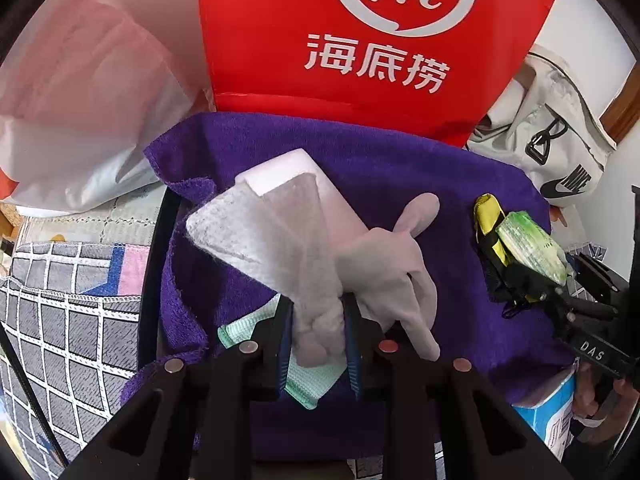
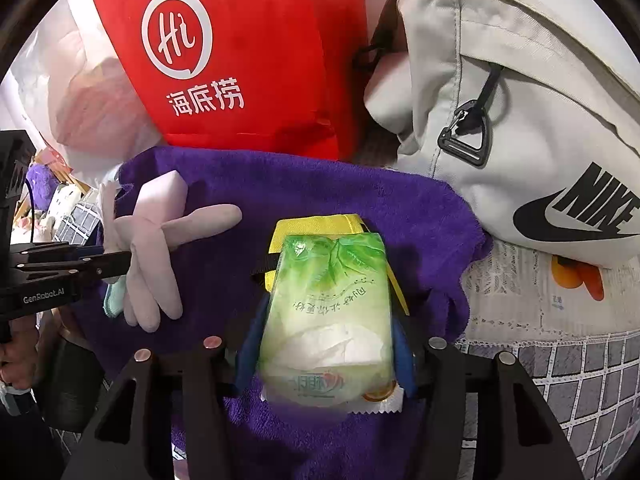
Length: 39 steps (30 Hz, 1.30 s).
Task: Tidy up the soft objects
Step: 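Lower the tissue pack onto the towel with the right gripper while the left releases the cloth there, then withdraw both grippers from the towel toward the black strap on the bed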
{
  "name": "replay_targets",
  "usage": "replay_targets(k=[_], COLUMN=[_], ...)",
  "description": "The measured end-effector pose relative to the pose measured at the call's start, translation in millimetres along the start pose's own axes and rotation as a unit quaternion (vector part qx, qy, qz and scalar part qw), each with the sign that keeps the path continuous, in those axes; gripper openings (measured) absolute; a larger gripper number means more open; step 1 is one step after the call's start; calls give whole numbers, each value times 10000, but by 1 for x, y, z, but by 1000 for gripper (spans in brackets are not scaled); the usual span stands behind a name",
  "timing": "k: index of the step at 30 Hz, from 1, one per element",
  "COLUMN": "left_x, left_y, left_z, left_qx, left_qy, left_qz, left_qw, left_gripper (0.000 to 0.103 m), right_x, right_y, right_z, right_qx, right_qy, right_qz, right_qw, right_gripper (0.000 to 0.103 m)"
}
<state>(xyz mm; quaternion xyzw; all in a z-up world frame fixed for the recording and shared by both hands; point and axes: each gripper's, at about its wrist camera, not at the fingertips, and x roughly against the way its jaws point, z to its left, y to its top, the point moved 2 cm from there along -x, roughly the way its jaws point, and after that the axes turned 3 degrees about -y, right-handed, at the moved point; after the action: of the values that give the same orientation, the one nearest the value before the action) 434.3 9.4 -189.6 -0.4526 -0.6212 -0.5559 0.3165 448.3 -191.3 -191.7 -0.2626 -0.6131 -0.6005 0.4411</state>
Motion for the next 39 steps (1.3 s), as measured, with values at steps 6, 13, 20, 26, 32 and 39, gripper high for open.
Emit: replay_targets(k=[6,13,20,26,32,39], left_x=[0,8,34,56,78,94], left_y=[0,3,5,1,-10,-19], left_z=[3,8,8,4,-3,5], left_qx=[25,35,-88,-172,-261,37], left_qy=[-89,-302,-330,-82,99,-243], left_qz=[21,73,-166,-336,-476,-534], left_qw=[10000,9995,9993,9993,9985,9983], left_gripper=[23,32,60,61,61,70], right_x=[-2,8,25,49,85,116], right_y=[0,-1,1,-3,-15,-36], right_z=[7,8,5,9,8,14], right_qx=[120,194,12,50,-1,-131], right_qy=[100,80,34,-115,-196,-94], right_qz=[-8,-79,-138,-360,-621,-718], right_qw=[9999,9997,9999,9993,9979,9973], right_gripper=[72,84,86,86,86,86])
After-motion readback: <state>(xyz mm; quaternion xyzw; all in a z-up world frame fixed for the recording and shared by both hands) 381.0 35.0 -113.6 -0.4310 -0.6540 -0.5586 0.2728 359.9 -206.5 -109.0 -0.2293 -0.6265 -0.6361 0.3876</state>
